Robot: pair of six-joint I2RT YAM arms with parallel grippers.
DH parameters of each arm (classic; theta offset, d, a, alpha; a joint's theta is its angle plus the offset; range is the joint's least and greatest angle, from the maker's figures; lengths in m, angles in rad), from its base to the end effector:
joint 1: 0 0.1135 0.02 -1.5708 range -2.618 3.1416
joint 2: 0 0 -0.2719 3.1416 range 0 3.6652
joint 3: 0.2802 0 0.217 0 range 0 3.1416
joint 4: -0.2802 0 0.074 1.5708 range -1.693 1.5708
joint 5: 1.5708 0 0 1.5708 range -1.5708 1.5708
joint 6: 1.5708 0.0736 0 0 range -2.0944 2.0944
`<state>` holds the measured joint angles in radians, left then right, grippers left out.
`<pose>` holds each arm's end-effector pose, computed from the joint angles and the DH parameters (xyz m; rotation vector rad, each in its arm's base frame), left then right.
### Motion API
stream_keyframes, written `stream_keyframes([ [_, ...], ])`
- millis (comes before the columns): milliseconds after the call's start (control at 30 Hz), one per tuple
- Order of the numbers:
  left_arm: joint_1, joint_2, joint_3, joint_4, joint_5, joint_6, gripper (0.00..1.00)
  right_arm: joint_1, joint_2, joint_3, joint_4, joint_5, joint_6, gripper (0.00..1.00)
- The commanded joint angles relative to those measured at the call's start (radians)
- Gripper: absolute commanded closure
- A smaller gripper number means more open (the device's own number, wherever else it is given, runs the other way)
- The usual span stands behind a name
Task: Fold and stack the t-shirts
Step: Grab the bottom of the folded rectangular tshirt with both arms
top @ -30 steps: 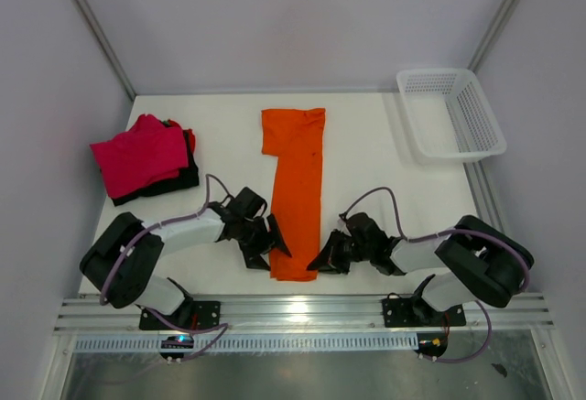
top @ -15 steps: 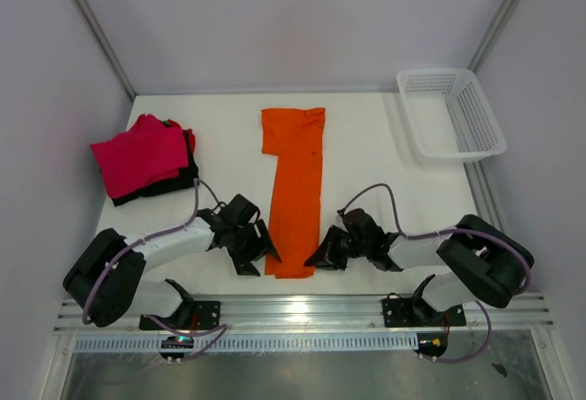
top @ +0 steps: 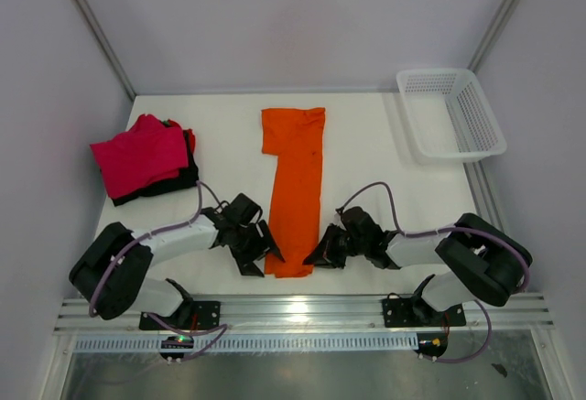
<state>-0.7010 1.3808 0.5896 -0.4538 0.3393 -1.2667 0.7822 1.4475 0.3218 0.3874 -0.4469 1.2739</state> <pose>0.1400 -0.1502 0.1385 0.7465 -2.8671 0.6862 0.1438 0.1877 0.1265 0.4013 2.7340 1.3635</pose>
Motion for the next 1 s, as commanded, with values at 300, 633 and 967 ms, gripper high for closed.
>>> stream_keyframes([
  [300, -0.020, 0.136, 0.021, 0.040, -0.075, 0.012, 0.30, -0.015, 0.008, -0.004, 0.025, 0.022, -0.005, 0.97],
  [633, -0.020, 0.161, 0.018, 0.076, -0.060, 0.015, 0.81, -0.026, 0.039, -0.007, 0.045, 0.005, -0.005, 0.97],
  [967, -0.020, 0.178, 0.029, 0.092, -0.059, 0.023, 1.00, -0.049, 0.030, 0.006, 0.013, -0.009, -0.034, 0.97],
])
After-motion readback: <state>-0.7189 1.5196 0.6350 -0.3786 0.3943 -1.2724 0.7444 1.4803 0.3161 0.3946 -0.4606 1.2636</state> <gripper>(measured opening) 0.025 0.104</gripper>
